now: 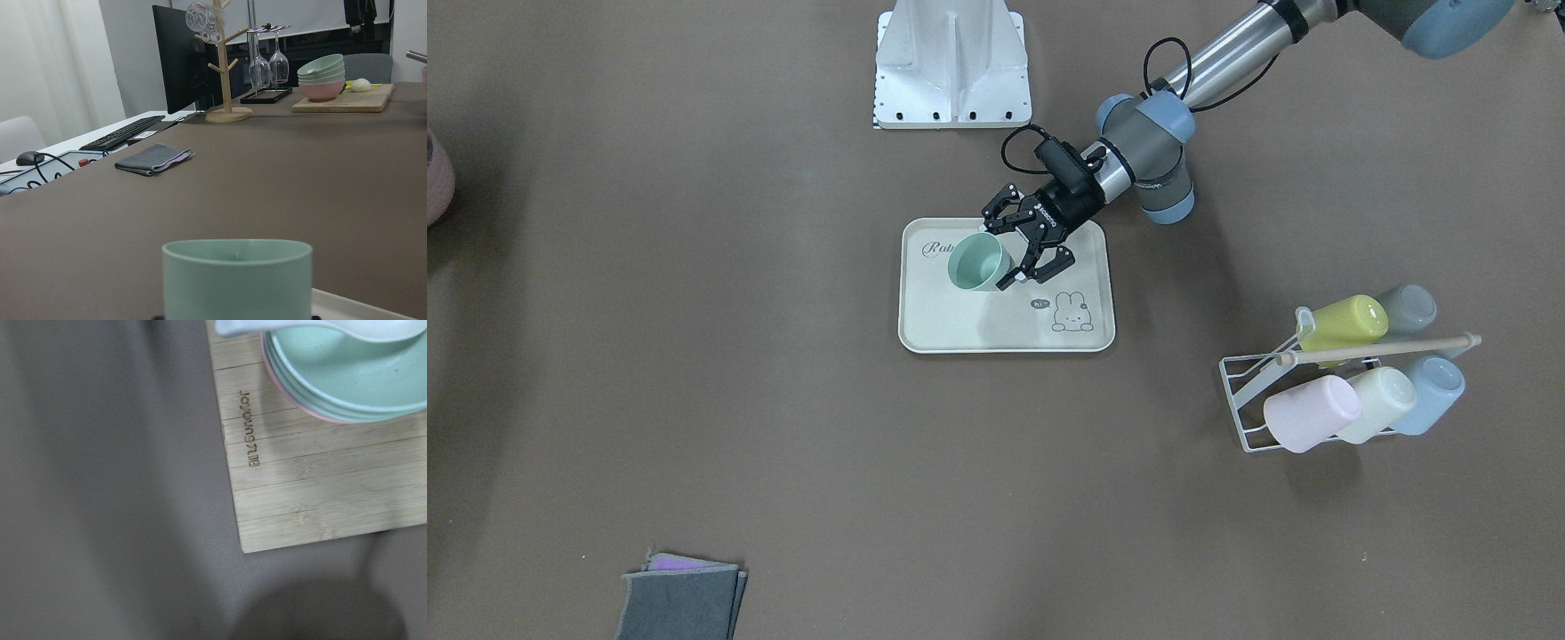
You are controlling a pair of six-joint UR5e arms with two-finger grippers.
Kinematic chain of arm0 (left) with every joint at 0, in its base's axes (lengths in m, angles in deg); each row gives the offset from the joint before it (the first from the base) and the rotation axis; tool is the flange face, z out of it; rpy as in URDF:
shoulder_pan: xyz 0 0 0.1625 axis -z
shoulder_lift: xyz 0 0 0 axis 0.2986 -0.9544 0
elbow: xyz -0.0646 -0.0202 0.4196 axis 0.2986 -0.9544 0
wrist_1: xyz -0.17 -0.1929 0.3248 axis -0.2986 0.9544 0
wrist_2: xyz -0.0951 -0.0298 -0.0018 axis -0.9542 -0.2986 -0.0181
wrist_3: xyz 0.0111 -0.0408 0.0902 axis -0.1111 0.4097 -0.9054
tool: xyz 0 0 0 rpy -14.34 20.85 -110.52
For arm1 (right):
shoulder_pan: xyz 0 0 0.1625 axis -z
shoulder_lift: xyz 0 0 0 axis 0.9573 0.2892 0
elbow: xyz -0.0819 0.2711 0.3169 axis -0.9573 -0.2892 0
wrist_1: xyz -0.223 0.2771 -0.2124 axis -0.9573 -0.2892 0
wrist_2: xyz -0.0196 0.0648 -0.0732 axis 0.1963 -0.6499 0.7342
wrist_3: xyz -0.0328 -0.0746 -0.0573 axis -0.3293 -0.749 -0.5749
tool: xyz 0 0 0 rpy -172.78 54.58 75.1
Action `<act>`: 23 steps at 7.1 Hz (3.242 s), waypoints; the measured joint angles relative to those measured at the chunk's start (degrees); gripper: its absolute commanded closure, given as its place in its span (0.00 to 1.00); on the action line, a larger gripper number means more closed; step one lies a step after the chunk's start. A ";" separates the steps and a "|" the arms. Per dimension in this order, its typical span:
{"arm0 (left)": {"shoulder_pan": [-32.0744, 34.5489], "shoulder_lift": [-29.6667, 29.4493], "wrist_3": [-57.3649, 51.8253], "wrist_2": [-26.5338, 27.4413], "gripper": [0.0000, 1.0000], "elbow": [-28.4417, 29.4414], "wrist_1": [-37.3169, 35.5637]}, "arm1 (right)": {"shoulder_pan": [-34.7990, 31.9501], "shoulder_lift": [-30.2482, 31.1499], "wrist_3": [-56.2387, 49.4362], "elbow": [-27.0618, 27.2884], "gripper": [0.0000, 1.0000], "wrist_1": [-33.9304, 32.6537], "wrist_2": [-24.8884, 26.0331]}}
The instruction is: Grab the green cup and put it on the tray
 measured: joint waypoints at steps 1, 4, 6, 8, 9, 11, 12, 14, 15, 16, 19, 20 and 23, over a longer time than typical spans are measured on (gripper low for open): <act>-0.11 0.00 1.05 -0.15 0.83 0.33 -0.35 | -0.87 0.51 -2.76 -0.55 0.01 -0.06 0.05; -0.17 -0.21 3.73 -0.26 0.83 0.53 -3.90 | -2.51 1.13 -4.31 -0.88 0.00 -0.49 0.33; -0.12 -0.53 4.42 -0.49 0.83 0.53 -4.98 | -2.66 1.25 -4.29 -0.98 0.00 -0.90 0.37; 0.03 -1.14 4.66 -1.50 0.83 0.46 -4.96 | -2.75 1.14 -4.30 -0.99 0.00 -1.41 0.21; 0.06 -1.31 4.66 -1.86 0.79 0.46 -4.54 | -2.85 1.10 -4.32 -0.98 0.00 -1.50 0.15; 0.02 -1.25 4.52 -2.02 0.73 0.45 -3.09 | -3.17 1.06 -4.32 -0.75 0.00 -1.58 0.13; -0.04 -1.15 4.41 -2.03 0.66 0.45 -2.32 | -3.19 1.00 -4.32 -0.69 0.00 -1.59 0.22; -0.13 -0.92 4.09 -2.01 0.48 0.47 -1.78 | -3.25 0.85 -4.32 -0.78 0.00 -1.54 0.37; -0.18 -0.89 3.96 -1.89 0.34 0.50 -1.73 | -3.27 0.76 -4.32 -0.89 0.00 -1.50 0.45; -0.22 -0.89 3.25 -1.71 0.25 0.53 -1.64 | -3.25 0.72 -4.32 -0.98 0.00 -1.46 0.49; -0.41 -0.86 0.49 -1.43 0.17 0.54 -0.74 | -3.23 0.73 -4.32 -0.96 0.00 -1.45 0.58; -0.70 -0.81 0.30 -1.14 0.17 0.54 -0.60 | -3.23 0.82 -4.32 -0.88 0.00 -1.43 0.62; -1.10 -0.75 0.20 -0.65 0.02 0.54 -0.49 | -3.23 0.89 -4.32 -0.63 0.00 -1.42 0.63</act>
